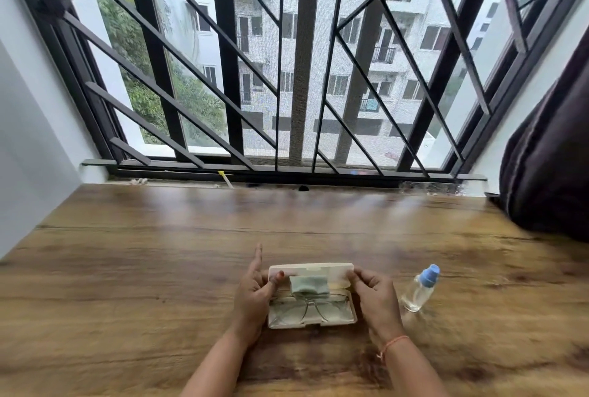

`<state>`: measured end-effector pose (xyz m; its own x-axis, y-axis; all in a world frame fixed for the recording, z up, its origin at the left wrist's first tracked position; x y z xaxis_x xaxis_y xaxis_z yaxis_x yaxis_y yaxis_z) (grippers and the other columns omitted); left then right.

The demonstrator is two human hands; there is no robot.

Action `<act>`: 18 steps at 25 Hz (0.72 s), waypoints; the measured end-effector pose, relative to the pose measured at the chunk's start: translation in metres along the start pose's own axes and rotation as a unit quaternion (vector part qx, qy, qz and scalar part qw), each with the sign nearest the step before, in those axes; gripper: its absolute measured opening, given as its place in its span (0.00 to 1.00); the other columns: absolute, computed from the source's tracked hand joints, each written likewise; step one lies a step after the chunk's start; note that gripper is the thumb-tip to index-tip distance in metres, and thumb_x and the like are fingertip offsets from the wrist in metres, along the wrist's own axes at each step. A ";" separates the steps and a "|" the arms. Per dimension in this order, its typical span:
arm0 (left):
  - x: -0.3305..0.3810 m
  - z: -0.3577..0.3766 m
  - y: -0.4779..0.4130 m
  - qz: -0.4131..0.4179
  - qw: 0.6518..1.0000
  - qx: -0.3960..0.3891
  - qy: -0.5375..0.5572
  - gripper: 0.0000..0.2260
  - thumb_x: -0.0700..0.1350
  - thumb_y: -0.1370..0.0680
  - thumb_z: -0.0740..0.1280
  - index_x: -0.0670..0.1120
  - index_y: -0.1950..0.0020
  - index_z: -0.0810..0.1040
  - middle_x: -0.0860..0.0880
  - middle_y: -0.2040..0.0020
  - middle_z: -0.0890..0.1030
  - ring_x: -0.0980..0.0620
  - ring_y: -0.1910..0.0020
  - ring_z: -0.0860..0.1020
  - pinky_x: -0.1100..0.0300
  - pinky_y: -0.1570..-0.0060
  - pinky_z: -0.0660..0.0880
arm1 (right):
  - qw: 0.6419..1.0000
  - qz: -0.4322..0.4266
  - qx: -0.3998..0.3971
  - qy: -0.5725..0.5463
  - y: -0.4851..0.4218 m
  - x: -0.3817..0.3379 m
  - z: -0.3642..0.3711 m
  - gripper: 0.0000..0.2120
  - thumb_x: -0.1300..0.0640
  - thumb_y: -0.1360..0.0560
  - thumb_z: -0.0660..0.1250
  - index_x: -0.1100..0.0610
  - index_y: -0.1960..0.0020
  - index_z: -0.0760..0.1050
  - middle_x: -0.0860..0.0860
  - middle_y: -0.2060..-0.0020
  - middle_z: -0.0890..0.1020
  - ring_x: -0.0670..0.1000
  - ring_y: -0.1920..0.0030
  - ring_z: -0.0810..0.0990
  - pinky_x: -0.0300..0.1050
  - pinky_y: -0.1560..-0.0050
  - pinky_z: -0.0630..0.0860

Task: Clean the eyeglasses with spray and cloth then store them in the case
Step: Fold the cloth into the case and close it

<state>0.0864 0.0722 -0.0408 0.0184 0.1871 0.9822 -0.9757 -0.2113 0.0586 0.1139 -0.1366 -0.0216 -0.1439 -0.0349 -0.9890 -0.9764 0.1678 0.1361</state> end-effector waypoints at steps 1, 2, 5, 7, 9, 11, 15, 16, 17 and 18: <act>0.000 0.001 0.000 -0.002 1.000 0.005 -0.005 0.33 0.36 0.26 0.66 0.48 0.25 0.54 0.40 0.60 0.72 0.44 0.57 0.68 0.48 0.54 0.64 | 1.000 0.002 0.008 -0.021 0.000 0.004 0.002 0.05 0.65 0.27 0.68 0.59 0.58 0.83 0.55 0.62 0.84 0.52 0.59 0.79 0.51 0.52 0.77; 0.001 0.001 0.001 -0.003 1.000 0.008 -0.009 0.32 0.35 0.25 0.65 0.47 0.25 0.54 0.41 0.60 0.71 0.44 0.56 0.67 0.49 0.53 0.63 | 0.999 0.007 0.018 -0.042 0.000 0.007 0.003 0.05 0.66 0.28 0.69 0.59 0.58 0.83 0.54 0.64 0.84 0.51 0.60 0.79 0.50 0.53 0.76; 0.007 0.003 0.005 0.001 1.000 -0.007 0.025 0.28 0.31 0.24 0.61 0.47 0.27 0.59 0.43 0.52 0.77 0.45 0.54 0.73 0.51 0.49 0.71 | 0.994 0.029 0.052 -0.088 -0.006 0.016 0.004 0.03 0.66 0.30 0.71 0.62 0.57 0.82 0.50 0.66 0.85 0.49 0.62 0.79 0.47 0.55 0.78; 0.010 0.003 0.013 -0.022 0.994 0.015 0.104 0.23 0.31 0.23 0.58 0.46 0.30 0.65 0.45 0.44 0.79 0.50 0.48 0.78 0.60 0.49 0.76 | 0.991 0.032 0.061 -0.111 -0.009 0.021 0.004 0.04 0.66 0.31 0.71 0.62 0.57 0.82 0.49 0.67 0.85 0.48 0.63 0.80 0.44 0.57 0.79; 0.012 0.002 0.021 -0.057 0.983 0.075 0.156 0.13 0.39 0.21 0.58 0.48 0.44 0.81 0.49 0.49 0.83 0.56 0.51 0.80 0.68 0.56 0.78 | 0.988 0.031 0.067 -0.139 -0.007 0.024 0.006 0.04 0.65 0.31 0.71 0.61 0.57 0.82 0.47 0.69 0.84 0.46 0.64 0.80 0.40 0.59 0.79; 0.016 0.010 0.026 -0.073 0.982 0.083 0.151 0.17 0.49 0.21 0.59 0.51 0.62 0.85 0.54 0.61 0.85 0.61 0.60 0.82 0.71 0.66 0.75 | 0.982 0.033 0.079 -0.171 -0.003 0.027 0.009 0.05 0.66 0.29 0.70 0.57 0.59 0.82 0.47 0.69 0.85 0.43 0.67 0.80 0.36 0.63 0.80; 0.019 0.024 0.033 -0.067 0.976 0.122 0.170 0.10 0.48 0.23 0.61 0.46 0.54 0.81 0.51 0.58 0.85 0.57 0.58 0.82 0.64 0.59 0.75 | 0.957 0.039 0.076 -0.278 0.010 0.026 0.011 0.14 0.64 0.23 0.62 0.58 0.64 0.82 0.48 0.69 0.84 0.44 0.68 0.81 0.36 0.69 0.79; 0.020 0.024 0.034 -0.066 0.970 0.132 0.192 0.09 0.47 0.24 0.62 0.44 0.52 0.80 0.48 0.56 0.84 0.55 0.58 0.81 0.61 0.57 0.75 | 0.951 0.042 0.061 -0.301 0.012 0.023 0.011 0.15 0.60 0.22 0.61 0.60 0.63 0.82 0.50 0.67 0.85 0.46 0.66 0.82 0.37 0.69 0.79; 0.020 0.024 0.034 -0.066 0.967 0.137 0.206 0.09 0.46 0.24 0.62 0.42 0.51 0.79 0.46 0.57 0.83 0.53 0.58 0.81 0.59 0.57 0.75 | 0.947 0.045 0.048 -0.315 0.014 0.020 0.011 0.15 0.55 0.23 0.62 0.61 0.61 0.82 0.53 0.63 0.86 0.48 0.62 0.84 0.39 0.66 0.80; 0.018 0.024 0.034 -0.066 0.966 0.136 0.209 0.09 0.45 0.24 0.62 0.41 0.52 0.78 0.45 0.59 0.82 0.52 0.60 0.80 0.57 0.58 0.76 | 0.945 0.047 0.042 -0.320 0.015 0.018 0.010 0.15 0.52 0.26 0.63 0.63 0.59 0.82 0.54 0.60 0.86 0.49 0.59 0.84 0.40 0.64 0.81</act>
<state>0.0583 0.0457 -0.0165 -0.0063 0.5881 0.8087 -0.8765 -0.3926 0.2787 0.0985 -0.1248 -0.0377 -0.0759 0.5830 -0.8089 -0.9440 0.2193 0.2466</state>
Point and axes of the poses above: each hand's wrist, its own y-axis away from the middle knuckle, its own z-axis out of the palm, x = y × z, the point moved 3 cm from there along -y, towards the middle knuckle
